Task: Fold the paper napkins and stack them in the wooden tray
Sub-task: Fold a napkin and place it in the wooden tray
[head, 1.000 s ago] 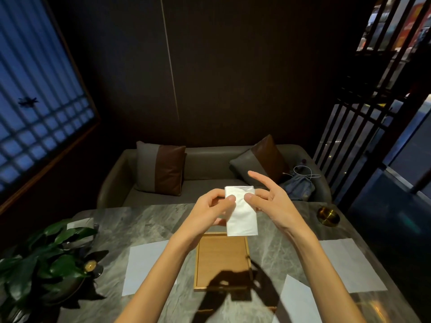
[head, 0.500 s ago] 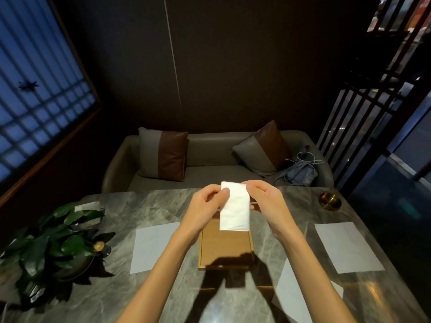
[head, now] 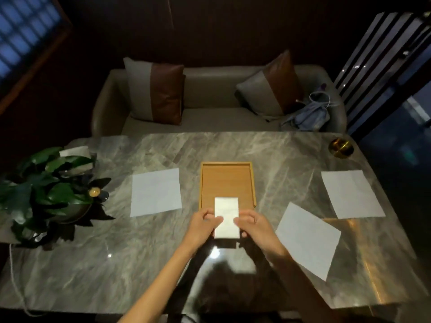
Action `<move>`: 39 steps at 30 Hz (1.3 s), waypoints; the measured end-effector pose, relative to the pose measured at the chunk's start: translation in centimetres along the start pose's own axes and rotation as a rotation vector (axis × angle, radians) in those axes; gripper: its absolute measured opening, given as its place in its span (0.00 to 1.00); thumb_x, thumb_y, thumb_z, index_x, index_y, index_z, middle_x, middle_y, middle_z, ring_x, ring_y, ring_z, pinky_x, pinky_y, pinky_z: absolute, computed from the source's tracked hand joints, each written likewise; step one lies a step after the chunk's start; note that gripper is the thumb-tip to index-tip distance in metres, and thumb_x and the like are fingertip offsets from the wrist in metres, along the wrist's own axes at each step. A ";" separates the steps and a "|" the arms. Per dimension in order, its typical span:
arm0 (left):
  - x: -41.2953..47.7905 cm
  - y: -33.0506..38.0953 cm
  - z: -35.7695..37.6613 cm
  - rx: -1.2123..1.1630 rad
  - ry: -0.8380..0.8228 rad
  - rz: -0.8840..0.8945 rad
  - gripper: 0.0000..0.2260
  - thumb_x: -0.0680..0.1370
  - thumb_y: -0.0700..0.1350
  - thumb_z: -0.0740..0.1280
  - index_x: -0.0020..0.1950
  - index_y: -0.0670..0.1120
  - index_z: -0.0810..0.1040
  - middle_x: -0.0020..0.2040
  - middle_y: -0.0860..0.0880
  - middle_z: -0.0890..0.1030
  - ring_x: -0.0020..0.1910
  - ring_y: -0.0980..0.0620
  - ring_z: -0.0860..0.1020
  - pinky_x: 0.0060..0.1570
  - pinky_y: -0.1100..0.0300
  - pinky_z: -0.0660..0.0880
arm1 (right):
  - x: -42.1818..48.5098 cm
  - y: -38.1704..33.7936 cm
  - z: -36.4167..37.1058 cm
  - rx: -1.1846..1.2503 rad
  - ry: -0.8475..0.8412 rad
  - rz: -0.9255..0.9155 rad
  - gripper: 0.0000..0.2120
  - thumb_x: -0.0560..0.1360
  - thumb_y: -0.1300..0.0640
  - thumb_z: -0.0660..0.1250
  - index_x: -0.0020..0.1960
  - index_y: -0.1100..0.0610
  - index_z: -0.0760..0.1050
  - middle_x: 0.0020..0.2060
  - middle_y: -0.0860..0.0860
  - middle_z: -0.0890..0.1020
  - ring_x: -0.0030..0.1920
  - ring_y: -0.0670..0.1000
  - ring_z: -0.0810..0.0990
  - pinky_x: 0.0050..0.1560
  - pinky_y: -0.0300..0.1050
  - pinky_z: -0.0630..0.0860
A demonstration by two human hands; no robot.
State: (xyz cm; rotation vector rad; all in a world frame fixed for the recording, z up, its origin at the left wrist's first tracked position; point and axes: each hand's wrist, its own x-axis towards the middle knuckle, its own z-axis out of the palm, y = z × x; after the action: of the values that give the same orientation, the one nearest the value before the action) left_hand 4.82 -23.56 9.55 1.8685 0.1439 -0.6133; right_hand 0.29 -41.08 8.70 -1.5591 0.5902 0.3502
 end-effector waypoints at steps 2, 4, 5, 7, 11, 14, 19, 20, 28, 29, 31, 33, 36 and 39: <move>1.3 -4.5 1.5 0.032 0.021 -0.095 0.02 0.77 0.33 0.71 0.47 0.38 0.80 0.36 0.44 0.78 0.35 0.50 0.76 0.34 0.66 0.75 | 1.7 4.2 0.8 -0.069 0.031 0.094 0.06 0.76 0.65 0.70 0.53 0.64 0.80 0.37 0.57 0.83 0.35 0.54 0.78 0.37 0.47 0.75; 2.8 -8.2 2.8 0.113 0.034 -0.137 0.02 0.77 0.33 0.71 0.48 0.38 0.81 0.42 0.40 0.81 0.44 0.46 0.79 0.44 0.56 0.76 | 3.6 7.5 1.7 -0.169 0.030 0.121 0.03 0.76 0.65 0.70 0.49 0.64 0.81 0.39 0.59 0.81 0.38 0.54 0.78 0.41 0.53 0.76; 3.6 -9.6 3.3 0.146 0.028 -0.144 0.05 0.77 0.34 0.71 0.52 0.36 0.82 0.48 0.38 0.84 0.49 0.45 0.81 0.50 0.53 0.78 | 4.7 8.8 2.2 -0.209 0.036 0.125 0.02 0.76 0.64 0.70 0.46 0.62 0.81 0.39 0.58 0.82 0.41 0.54 0.79 0.44 0.54 0.77; 5.1 -11.8 3.9 0.155 0.010 -0.174 0.14 0.77 0.35 0.72 0.63 0.36 0.80 0.57 0.38 0.84 0.57 0.43 0.82 0.58 0.50 0.79 | 6.6 11.1 3.0 -0.267 0.113 0.170 0.06 0.76 0.60 0.71 0.49 0.63 0.83 0.46 0.60 0.86 0.48 0.54 0.82 0.52 0.54 0.78; 7.2 -14.1 4.0 0.237 0.087 -0.261 0.16 0.79 0.38 0.70 0.66 0.37 0.77 0.61 0.38 0.82 0.61 0.40 0.80 0.58 0.53 0.75 | 8.0 13.1 4.0 -0.310 0.214 0.247 0.13 0.80 0.56 0.65 0.61 0.61 0.80 0.56 0.58 0.84 0.57 0.58 0.82 0.54 0.45 0.77; 7.7 -13.8 4.5 0.245 0.046 -0.264 0.15 0.79 0.34 0.66 0.66 0.37 0.77 0.61 0.37 0.81 0.60 0.39 0.80 0.56 0.53 0.77 | 8.1 13.0 5.0 -0.319 0.231 0.248 0.15 0.80 0.59 0.63 0.64 0.61 0.77 0.59 0.59 0.83 0.60 0.60 0.81 0.56 0.47 0.75; 6.8 -13.8 5.2 0.221 -0.003 -0.296 0.16 0.78 0.32 0.63 0.66 0.37 0.78 0.60 0.37 0.82 0.58 0.39 0.81 0.51 0.54 0.78 | 7.3 12.8 6.4 -0.361 0.226 0.230 0.21 0.78 0.64 0.63 0.70 0.60 0.73 0.64 0.59 0.80 0.64 0.59 0.78 0.63 0.52 0.76; 6.7 -13.9 5.1 0.219 -0.009 -0.314 0.16 0.78 0.32 0.63 0.65 0.38 0.78 0.60 0.37 0.82 0.58 0.40 0.81 0.48 0.56 0.77 | 7.2 12.9 6.4 -0.373 0.236 0.238 0.20 0.78 0.64 0.62 0.70 0.59 0.74 0.63 0.59 0.80 0.63 0.59 0.79 0.63 0.52 0.76; 6.6 -15.0 1.2 0.238 0.017 -0.343 0.11 0.82 0.39 0.64 0.61 0.39 0.82 0.59 0.38 0.83 0.58 0.41 0.81 0.57 0.54 0.75 | 6.0 11.7 8.3 -0.599 0.440 0.155 0.18 0.79 0.63 0.61 0.69 0.56 0.72 0.58 0.58 0.79 0.58 0.60 0.79 0.56 0.56 0.78; 6.8 -15.1 -0.2 0.232 0.079 -0.331 0.10 0.82 0.39 0.65 0.59 0.38 0.83 0.57 0.38 0.84 0.57 0.41 0.82 0.55 0.55 0.75 | 6.3 10.8 9.2 -0.587 0.456 0.074 0.17 0.80 0.63 0.61 0.68 0.56 0.73 0.57 0.57 0.79 0.58 0.59 0.79 0.54 0.56 0.78; 7.4 -15.1 -3.7 0.247 0.204 -0.302 0.09 0.81 0.37 0.66 0.55 0.37 0.84 0.53 0.38 0.86 0.54 0.42 0.83 0.52 0.55 0.75 | 8.0 8.5 11.8 -0.586 0.406 -0.035 0.12 0.80 0.62 0.63 0.62 0.55 0.78 0.56 0.56 0.82 0.57 0.59 0.80 0.52 0.53 0.77; 8.9 -15.1 -8.1 0.250 0.318 -0.285 0.08 0.80 0.35 0.66 0.52 0.36 0.84 0.51 0.36 0.86 0.52 0.40 0.83 0.50 0.53 0.74 | 10.9 6.0 15.0 -0.585 0.310 -0.066 0.09 0.80 0.60 0.64 0.58 0.57 0.80 0.55 0.56 0.83 0.57 0.59 0.81 0.52 0.50 0.75; 12.2 -15.2 -14.7 0.229 0.520 -0.306 0.09 0.81 0.35 0.64 0.55 0.31 0.81 0.54 0.31 0.82 0.57 0.35 0.80 0.57 0.49 0.71 | 15.9 3.0 20.3 -0.576 0.256 -0.046 0.09 0.79 0.58 0.66 0.56 0.59 0.81 0.54 0.59 0.85 0.57 0.61 0.82 0.52 0.50 0.75; 15.0 -15.7 -19.3 0.331 0.579 -0.360 0.17 0.81 0.39 0.65 0.66 0.28 0.74 0.66 0.28 0.76 0.67 0.33 0.73 0.68 0.45 0.66 | 19.8 1.5 24.5 -0.603 0.266 0.050 0.13 0.79 0.56 0.66 0.60 0.61 0.79 0.56 0.62 0.82 0.59 0.63 0.80 0.55 0.53 0.76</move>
State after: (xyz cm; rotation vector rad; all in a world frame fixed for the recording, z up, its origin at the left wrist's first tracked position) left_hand 18.30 -2.98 -5.83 2.3253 0.8129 -0.3266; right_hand 18.83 -19.98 -5.60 -2.1952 0.7752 0.3813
